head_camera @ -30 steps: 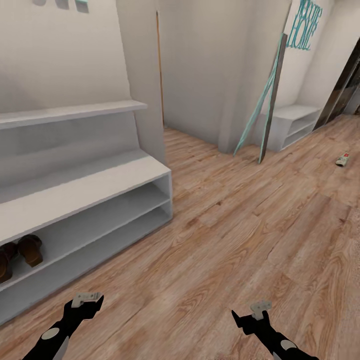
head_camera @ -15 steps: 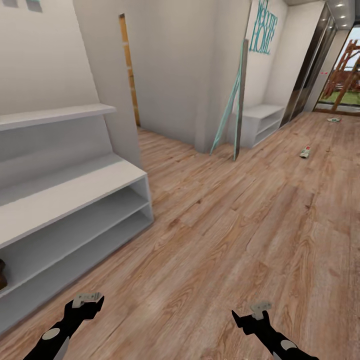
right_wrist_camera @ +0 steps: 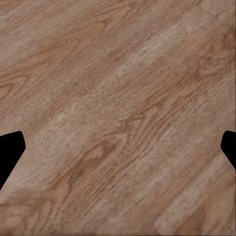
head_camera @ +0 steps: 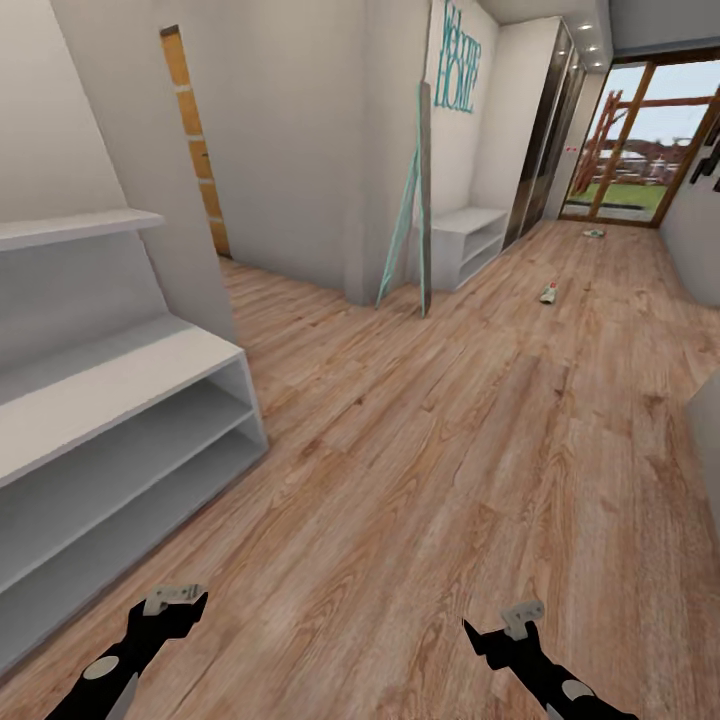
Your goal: Pick up the two gym shoes and the two sandals from the corridor floor and place them onto the hallstand (shoe rack) in the corridor, making sure they are on the rack and not on the floor. Arrange them so the two gym shoes are next to each other and the two sandals are next to each other.
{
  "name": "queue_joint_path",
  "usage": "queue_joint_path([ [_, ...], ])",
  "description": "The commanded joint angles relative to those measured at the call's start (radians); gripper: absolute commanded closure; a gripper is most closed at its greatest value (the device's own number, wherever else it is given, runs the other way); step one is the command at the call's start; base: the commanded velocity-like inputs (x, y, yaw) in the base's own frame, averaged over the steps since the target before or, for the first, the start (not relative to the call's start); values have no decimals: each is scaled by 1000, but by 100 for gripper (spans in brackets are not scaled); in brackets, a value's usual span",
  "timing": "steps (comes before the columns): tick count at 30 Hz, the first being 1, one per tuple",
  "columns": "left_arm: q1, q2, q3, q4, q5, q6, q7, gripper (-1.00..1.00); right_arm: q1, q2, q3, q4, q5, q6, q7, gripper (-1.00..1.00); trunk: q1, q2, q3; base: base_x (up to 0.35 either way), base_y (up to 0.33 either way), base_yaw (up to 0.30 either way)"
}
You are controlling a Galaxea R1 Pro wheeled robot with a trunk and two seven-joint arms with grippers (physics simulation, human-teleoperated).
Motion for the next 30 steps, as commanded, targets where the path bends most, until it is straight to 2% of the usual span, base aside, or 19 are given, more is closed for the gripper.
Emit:
queue_joint_path([
  [1, 0, 0, 6, 0, 0, -2, -9, -100, -1, 0, 7, 1, -4, -3, 1, -100, 4, -8, -3, 0, 0, -291],
  [21, 0, 0, 7, 0, -2, -2, -9, -100, 0, 0, 7, 20, -5, -3, 1, -100, 8, -15, 11, 0, 0, -280],
  [30, 0, 0, 7, 0, -3, -2, -9, -100, 1, 0, 7, 21, -5, -3, 1, -100, 42, -78, -9, 0, 0, -271],
])
